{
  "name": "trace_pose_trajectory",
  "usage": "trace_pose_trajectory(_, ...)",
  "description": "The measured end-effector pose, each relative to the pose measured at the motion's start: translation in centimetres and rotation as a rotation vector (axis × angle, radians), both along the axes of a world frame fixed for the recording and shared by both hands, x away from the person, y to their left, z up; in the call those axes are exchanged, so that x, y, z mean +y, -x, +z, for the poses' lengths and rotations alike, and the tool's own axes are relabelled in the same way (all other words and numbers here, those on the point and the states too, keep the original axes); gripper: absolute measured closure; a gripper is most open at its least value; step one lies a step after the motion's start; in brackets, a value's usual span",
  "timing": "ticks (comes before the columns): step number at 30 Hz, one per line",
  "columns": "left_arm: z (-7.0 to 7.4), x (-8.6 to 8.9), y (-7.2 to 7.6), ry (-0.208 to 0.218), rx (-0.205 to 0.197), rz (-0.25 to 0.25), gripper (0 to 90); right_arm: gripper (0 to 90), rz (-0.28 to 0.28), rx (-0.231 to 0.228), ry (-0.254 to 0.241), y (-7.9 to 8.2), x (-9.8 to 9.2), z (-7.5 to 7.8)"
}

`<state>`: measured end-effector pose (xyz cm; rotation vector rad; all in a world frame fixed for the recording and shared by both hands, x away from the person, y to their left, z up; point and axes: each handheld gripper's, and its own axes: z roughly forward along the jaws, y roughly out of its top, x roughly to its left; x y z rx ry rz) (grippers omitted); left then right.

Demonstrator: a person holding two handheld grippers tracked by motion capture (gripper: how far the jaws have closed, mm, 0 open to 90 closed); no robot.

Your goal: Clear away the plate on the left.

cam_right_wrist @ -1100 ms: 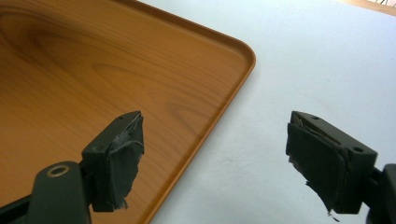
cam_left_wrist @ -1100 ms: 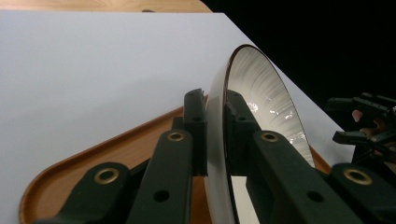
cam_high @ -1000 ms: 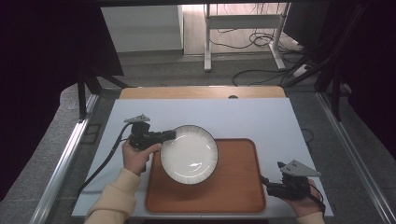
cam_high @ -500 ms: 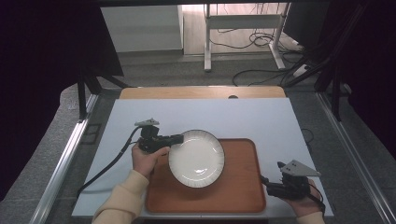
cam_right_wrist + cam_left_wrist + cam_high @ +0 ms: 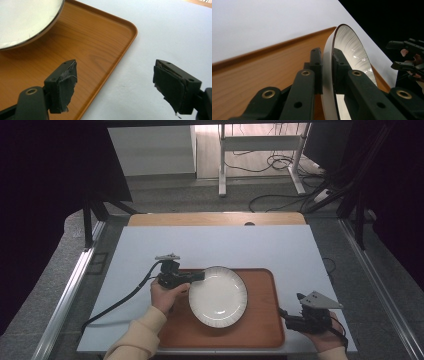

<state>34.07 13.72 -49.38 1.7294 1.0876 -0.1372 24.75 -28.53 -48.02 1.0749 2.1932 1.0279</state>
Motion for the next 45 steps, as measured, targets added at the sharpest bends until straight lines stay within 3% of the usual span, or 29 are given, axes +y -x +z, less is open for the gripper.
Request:
trace_pose_trajectory(16,-1.5,-1.6,-0.4,-0.042,0.032,-0.025,82.2,20.1,-0.003,0.001,-0.004,0.0,-0.1,0.0)
trace_pose_trajectory(22,-2.4,-1.7,-0.8,-0.127,0.039,-0.013,84.3,20.1,-0.002,0.002,-0.002,0.0,-0.1,-0.1)
trace_pose_trajectory(28,-2.7,-1.7,-1.0,-0.146,0.051,-0.015,84.4,20.0,-0.003,0.004,0.001,0.0,-0.1,-0.1)
trace_pose_trajectory(38,-3.2,-1.9,-1.0,-0.252,0.042,-0.032,78.7,20.0,-0.008,0.004,0.006,0.0,-0.4,-0.2)
trace_pose_trajectory(45,-3.0,-1.7,-1.0,-0.255,0.018,-0.031,71.6,20.1,-0.019,0.005,-0.003,0.0,-0.6,-0.2)
